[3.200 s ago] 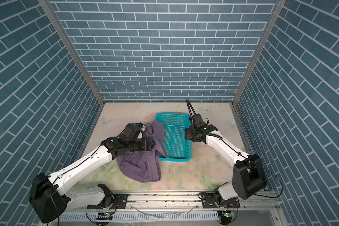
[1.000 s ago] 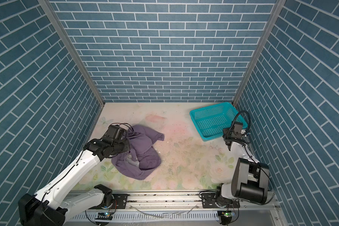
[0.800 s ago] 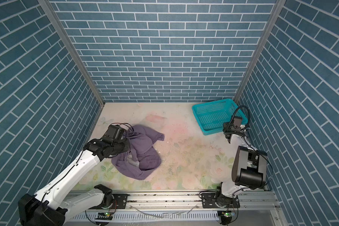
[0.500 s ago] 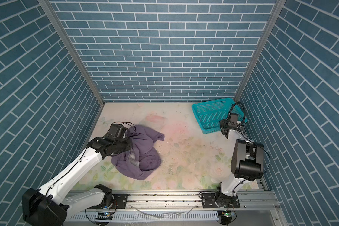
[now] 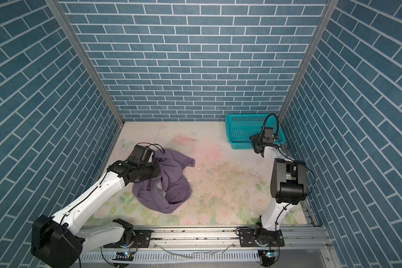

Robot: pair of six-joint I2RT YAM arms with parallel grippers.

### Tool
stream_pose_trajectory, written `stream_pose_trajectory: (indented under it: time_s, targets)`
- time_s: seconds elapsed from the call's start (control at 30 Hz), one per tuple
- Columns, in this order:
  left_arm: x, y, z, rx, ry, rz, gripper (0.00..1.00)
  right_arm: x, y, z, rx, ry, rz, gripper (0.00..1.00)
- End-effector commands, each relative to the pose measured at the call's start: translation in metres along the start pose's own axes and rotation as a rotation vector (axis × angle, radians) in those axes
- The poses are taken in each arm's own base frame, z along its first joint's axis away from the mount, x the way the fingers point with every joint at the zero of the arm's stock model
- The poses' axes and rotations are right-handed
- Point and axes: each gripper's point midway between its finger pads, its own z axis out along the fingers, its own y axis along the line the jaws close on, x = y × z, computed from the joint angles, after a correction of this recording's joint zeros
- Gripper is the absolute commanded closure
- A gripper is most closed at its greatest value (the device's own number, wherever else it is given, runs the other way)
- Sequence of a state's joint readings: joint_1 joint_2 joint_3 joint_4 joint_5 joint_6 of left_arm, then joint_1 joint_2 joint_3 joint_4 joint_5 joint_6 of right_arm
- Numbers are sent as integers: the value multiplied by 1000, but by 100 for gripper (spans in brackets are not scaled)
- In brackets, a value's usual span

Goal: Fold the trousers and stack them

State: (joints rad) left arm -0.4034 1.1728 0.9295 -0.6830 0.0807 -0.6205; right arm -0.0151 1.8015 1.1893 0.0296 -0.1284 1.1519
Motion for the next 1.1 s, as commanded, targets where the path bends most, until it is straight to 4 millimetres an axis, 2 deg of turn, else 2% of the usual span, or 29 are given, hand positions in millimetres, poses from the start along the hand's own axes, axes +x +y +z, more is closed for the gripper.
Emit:
stream_pose_trajectory:
  time_s: [0.0, 0.1, 0.2, 0.3, 0.4, 0.5, 0.67, 0.77, 0.83, 0.97, 1.0, 1.07]
  targets:
    - [-13, -12, -10, 41, -31, 9, 100, -4, 31, 1, -57, 7, -55, 40]
    - [-14, -17, -16, 59, -36, 15, 100, -2, 30, -5, -59, 13, -60, 40]
    - [-16, -27, -23, 85, -46, 24, 100, 5, 21, -22, -53, 12, -68, 39]
    - [-21, -43, -31, 128, -53, 37, 100, 16, 10, -45, -55, 14, -85, 37]
    - [-33, -68, -42, 177, -68, 64, 100, 32, -2, -74, -38, 9, -157, 33]
    - [-54, -106, -61, 243, -102, 108, 100, 57, -9, -102, -10, 23, -278, 28]
    - [-96, -186, -113, 368, -202, 197, 100, 98, -12, -142, -32, 61, -475, 13]
    - [-118, -223, -145, 394, -272, 227, 100, 123, 3, -172, -125, 53, -637, 21]
    - [-131, -240, -159, 409, -305, 221, 100, 139, 9, -189, -185, 50, -707, 23]
    - [-155, -262, -190, 448, -394, 202, 100, 159, 11, -216, -250, 33, -774, 22]
    - [-160, -259, -192, 421, -419, 193, 94, 161, 9, -220, -249, 21, -782, 20]
    - [-165, -246, -192, 346, -443, 175, 92, 162, 8, -225, -251, 10, -793, 18]
